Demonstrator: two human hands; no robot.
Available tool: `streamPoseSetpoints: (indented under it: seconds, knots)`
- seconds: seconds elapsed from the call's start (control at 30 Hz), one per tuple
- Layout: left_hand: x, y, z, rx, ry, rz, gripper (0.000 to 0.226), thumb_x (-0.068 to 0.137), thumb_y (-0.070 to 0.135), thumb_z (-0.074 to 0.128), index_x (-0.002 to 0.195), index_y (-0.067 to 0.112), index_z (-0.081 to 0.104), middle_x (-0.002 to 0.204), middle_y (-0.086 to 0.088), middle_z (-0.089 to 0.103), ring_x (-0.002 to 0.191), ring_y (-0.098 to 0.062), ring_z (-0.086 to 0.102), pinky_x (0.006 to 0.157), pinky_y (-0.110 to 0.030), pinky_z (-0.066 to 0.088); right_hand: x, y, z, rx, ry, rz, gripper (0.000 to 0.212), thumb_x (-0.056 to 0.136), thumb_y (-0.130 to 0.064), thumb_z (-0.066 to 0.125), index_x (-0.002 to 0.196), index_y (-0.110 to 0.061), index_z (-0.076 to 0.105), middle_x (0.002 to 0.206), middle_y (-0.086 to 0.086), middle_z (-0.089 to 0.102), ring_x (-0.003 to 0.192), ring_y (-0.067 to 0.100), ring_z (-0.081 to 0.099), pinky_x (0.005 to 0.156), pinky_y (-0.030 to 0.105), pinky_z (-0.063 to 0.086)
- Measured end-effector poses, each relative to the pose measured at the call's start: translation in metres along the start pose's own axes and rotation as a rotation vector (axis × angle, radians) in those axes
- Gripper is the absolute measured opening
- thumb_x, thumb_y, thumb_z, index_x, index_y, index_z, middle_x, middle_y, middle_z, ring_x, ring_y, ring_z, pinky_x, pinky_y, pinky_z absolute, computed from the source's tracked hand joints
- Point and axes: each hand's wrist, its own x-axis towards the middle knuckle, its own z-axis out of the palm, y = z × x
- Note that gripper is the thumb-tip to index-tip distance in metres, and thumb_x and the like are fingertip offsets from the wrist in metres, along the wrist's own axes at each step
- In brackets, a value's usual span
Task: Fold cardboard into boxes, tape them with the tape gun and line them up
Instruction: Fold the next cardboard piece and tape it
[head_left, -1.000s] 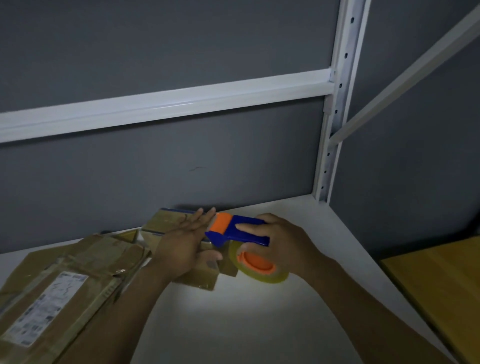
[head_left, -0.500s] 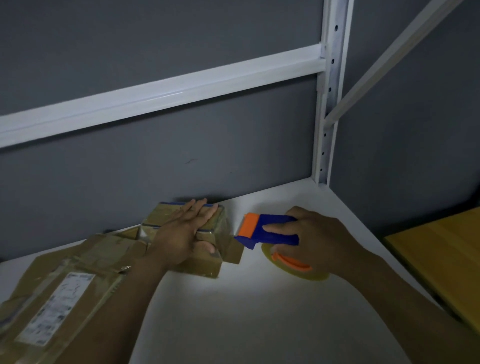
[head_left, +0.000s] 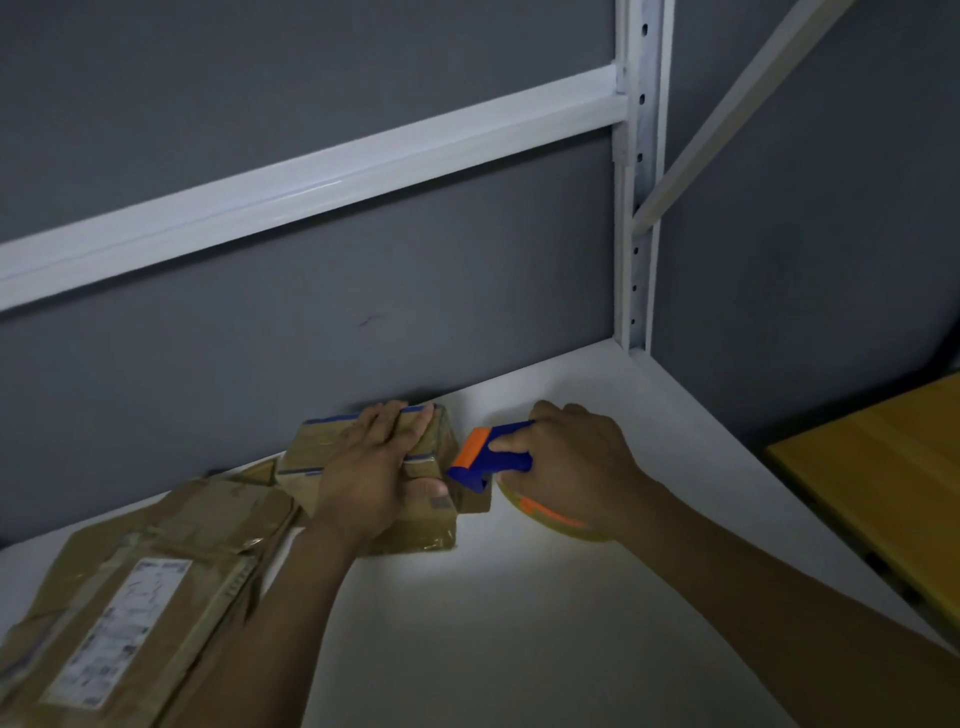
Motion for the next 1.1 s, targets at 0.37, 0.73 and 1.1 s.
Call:
streamPoseSetpoints:
  seconds: [0.37, 0.73, 1.1]
  knots:
    - [-0.011, 0.022, -0.006, 0.006, 0.026, -0.130, 0.101, 0.067, 0.086, 0.028, 0.153, 0.033, 0.019, 0.153, -0.008, 0.031, 0.141, -0.033, 0.022, 0.114, -0.046, 0.025, 0.010, 0.009, -0.010, 0.155, -0.065, 0.157, 0.037, 0.090, -0.050, 0.056, 0.123, -0.034, 0.063, 0.114, -0.002, 0.064, 0.098, 0.016, 0.059, 0.072, 0.021, 0.039]
    - [-0.014, 0.012, -0.018, 0.013, -0.100, -0.100, 0.125, 0.043, 0.102, 0.006, 0.152, 0.041, 0.006, 0.154, -0.004, 0.019, 0.143, -0.027, 0.015, 0.116, -0.045, 0.014, 0.010, 0.077, 0.029, 0.518, -0.151, 0.484, 0.033, 0.096, -0.044, 0.046, 0.117, -0.025, 0.062, 0.110, -0.001, 0.067, 0.100, 0.019, 0.061, 0.096, 0.043, 0.047]
    - [-0.021, 0.006, -0.022, -0.085, -0.102, -0.039, 0.105, 0.057, 0.087, 0.029, 0.150, 0.046, 0.006, 0.147, 0.011, 0.026, 0.134, -0.013, 0.022, 0.112, -0.030, 0.020, 0.038, -0.041, 0.040, 1.136, -0.180, 0.401, 0.050, 0.101, -0.052, 0.023, 0.144, -0.031, 0.037, 0.143, -0.004, 0.045, 0.129, 0.017, 0.045, 0.097, 0.029, 0.040]
